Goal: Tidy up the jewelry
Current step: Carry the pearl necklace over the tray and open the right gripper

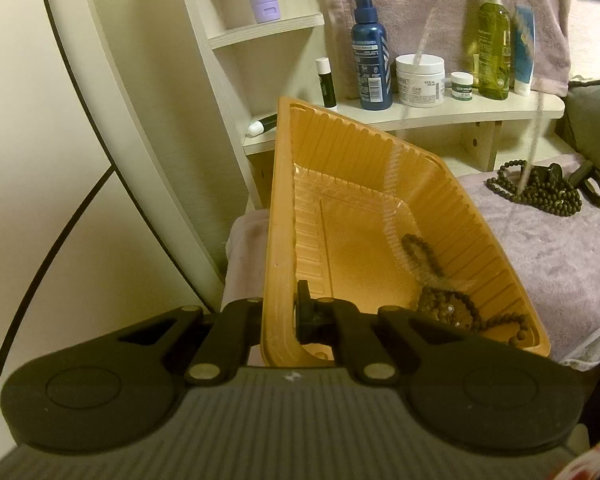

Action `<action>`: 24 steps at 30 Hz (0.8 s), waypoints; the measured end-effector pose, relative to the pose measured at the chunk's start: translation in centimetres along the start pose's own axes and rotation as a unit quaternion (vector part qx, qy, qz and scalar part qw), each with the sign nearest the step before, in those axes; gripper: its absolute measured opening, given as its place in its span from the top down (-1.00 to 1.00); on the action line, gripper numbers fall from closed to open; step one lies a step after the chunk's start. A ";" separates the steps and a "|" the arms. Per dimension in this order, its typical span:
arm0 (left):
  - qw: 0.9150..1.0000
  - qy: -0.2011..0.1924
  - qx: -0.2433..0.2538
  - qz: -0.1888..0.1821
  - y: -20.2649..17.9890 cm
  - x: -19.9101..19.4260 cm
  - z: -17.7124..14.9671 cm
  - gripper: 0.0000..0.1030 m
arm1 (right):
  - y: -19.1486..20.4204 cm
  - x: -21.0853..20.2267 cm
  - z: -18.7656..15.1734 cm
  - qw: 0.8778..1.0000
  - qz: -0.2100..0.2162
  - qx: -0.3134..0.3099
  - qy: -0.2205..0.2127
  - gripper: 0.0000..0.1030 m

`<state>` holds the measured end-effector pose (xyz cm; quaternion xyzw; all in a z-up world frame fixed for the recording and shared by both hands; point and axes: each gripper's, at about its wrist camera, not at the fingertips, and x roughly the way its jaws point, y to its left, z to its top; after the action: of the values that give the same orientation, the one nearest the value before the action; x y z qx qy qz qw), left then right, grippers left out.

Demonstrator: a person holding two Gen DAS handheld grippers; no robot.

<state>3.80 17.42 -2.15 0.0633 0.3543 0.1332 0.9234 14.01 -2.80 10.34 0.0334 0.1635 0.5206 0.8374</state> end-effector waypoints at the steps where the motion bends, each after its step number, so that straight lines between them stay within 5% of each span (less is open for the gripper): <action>1: 1.000 0.000 0.000 0.000 0.0 0.0 0.0 0.94 | -0.2 0.4 -0.5 1.000 -0.001 0.004 0.008 0.97; 10: 1.000 0.000 0.000 -0.001 0.0 0.0 0.0 0.94 | -3.4 3.3 -7.3 0.991 -0.011 0.074 0.115 0.97; 21: 1.000 0.001 0.000 0.000 0.0 0.1 -0.1 0.94 | -2.8 4.2 -9.4 0.986 0.004 0.074 0.152 0.96; 23: 1.000 0.000 0.000 -0.001 0.1 0.1 -0.1 0.94 | -2.9 4.1 -9.4 0.986 -0.004 0.074 0.150 0.78; 24: 1.000 0.000 0.000 -0.001 0.1 0.1 -0.1 0.94 | -3.0 4.0 -9.4 0.986 -0.007 0.077 0.147 0.45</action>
<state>3.77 17.49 -2.25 0.0630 0.3545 0.1325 0.9235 15.30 -1.71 -0.22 0.0197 0.3249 0.4998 0.8027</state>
